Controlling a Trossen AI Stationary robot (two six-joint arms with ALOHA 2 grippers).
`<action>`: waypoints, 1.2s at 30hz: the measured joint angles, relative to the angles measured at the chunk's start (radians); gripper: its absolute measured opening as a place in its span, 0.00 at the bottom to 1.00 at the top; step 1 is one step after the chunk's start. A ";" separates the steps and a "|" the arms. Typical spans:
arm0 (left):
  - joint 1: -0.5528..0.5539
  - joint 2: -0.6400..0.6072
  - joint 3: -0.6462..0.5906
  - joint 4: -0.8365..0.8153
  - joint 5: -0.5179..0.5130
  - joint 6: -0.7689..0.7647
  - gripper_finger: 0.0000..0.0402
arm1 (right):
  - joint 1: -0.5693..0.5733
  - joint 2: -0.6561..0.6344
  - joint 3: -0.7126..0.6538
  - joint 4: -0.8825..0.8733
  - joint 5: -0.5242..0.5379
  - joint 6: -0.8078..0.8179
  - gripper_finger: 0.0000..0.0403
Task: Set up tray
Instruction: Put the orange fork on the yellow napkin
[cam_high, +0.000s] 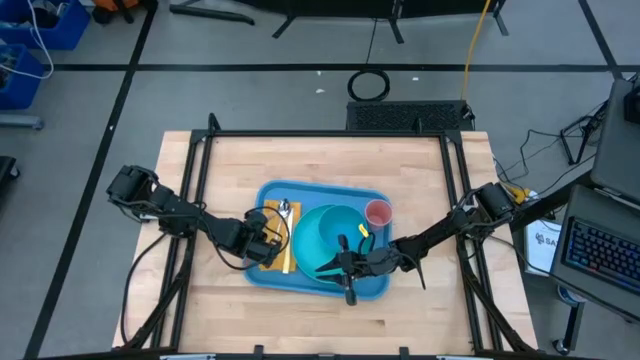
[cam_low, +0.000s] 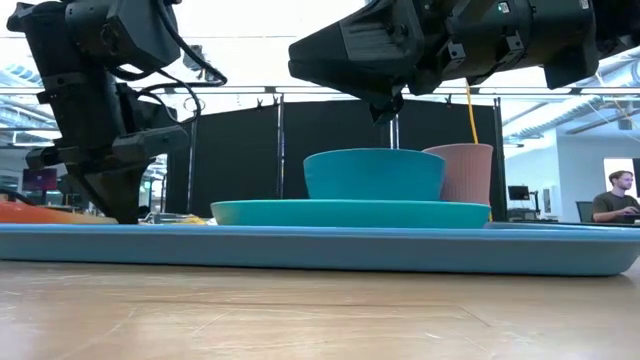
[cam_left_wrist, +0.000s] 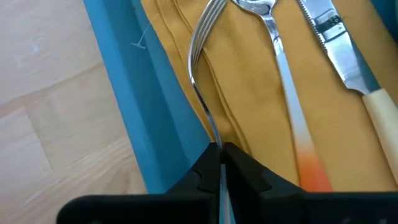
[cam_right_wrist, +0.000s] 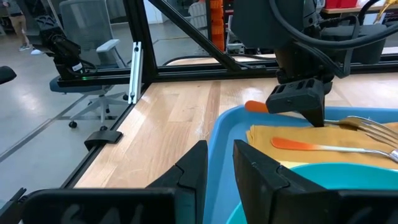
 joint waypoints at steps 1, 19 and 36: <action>0.000 0.000 0.000 -0.001 0.000 -0.001 0.03 | 0.000 0.000 0.000 0.000 0.000 0.000 0.17; -0.001 0.000 -0.002 0.002 0.036 -0.007 0.05 | 0.000 0.000 0.000 0.000 0.000 0.000 0.17; -0.013 0.000 -0.001 -0.001 0.138 -0.008 0.11 | 0.000 0.000 0.000 -0.001 0.000 0.000 0.17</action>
